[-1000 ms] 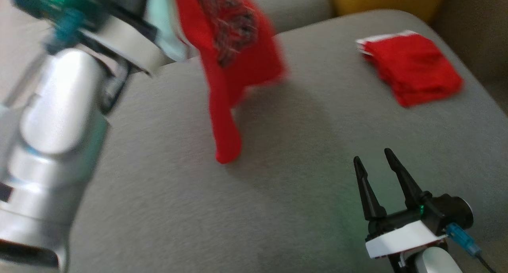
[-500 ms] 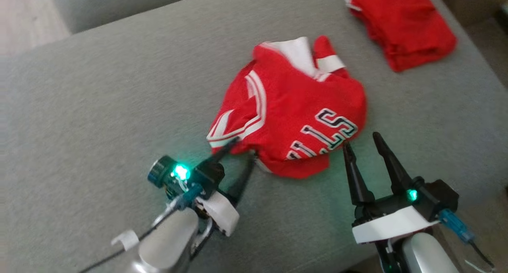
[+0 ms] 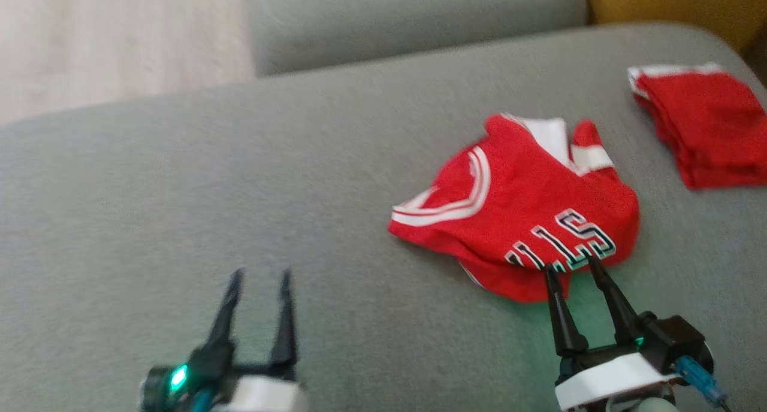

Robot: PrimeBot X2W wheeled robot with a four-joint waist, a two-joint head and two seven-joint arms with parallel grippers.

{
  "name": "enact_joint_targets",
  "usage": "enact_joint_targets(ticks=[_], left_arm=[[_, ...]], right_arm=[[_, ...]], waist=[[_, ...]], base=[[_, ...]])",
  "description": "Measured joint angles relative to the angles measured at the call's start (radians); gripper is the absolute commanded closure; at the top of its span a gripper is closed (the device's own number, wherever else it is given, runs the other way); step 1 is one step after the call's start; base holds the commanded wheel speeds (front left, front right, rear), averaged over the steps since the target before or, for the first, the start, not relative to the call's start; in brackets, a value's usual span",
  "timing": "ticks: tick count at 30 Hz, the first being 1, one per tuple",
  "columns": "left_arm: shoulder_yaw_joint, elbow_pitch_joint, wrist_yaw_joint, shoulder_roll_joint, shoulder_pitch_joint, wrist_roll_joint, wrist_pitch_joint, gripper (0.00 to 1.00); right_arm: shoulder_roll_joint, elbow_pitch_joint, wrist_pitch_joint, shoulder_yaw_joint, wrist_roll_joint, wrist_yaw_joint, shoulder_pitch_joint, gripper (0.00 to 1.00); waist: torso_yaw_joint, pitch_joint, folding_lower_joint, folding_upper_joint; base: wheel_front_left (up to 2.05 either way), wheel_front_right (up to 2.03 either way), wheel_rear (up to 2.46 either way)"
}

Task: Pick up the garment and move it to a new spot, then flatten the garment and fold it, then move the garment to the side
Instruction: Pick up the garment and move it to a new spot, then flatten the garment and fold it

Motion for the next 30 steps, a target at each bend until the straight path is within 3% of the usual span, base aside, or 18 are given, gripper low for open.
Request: enact_joint_targets(ticks=[5,11,30], left_arm=[[0.125,-0.145,-0.002,-0.009,0.167,0.039,0.0,0.0],[0.185,-0.17,-0.028,-0.016,0.34,0.07,0.0,0.0],[0.195,-0.174,-0.04,-0.018,0.355,0.083,0.0,0.0]], right_arm=[[0.002,-0.004,0.0,-0.024,-0.004,0.0,0.025,0.0],[0.003,-0.007,0.0,-0.022,0.002,0.0,0.112,0.0],[0.004,0.0,0.0,-0.012,-0.02,0.0,0.145,0.0]], waist=[[0.065,-0.09,0.0,0.0],[0.113,-0.172,-0.0001,0.0],[0.128,-0.214,0.0,0.0]], base=[[0.0,0.0,0.0],[0.0,0.0,0.0],[0.0,0.0,0.0]])
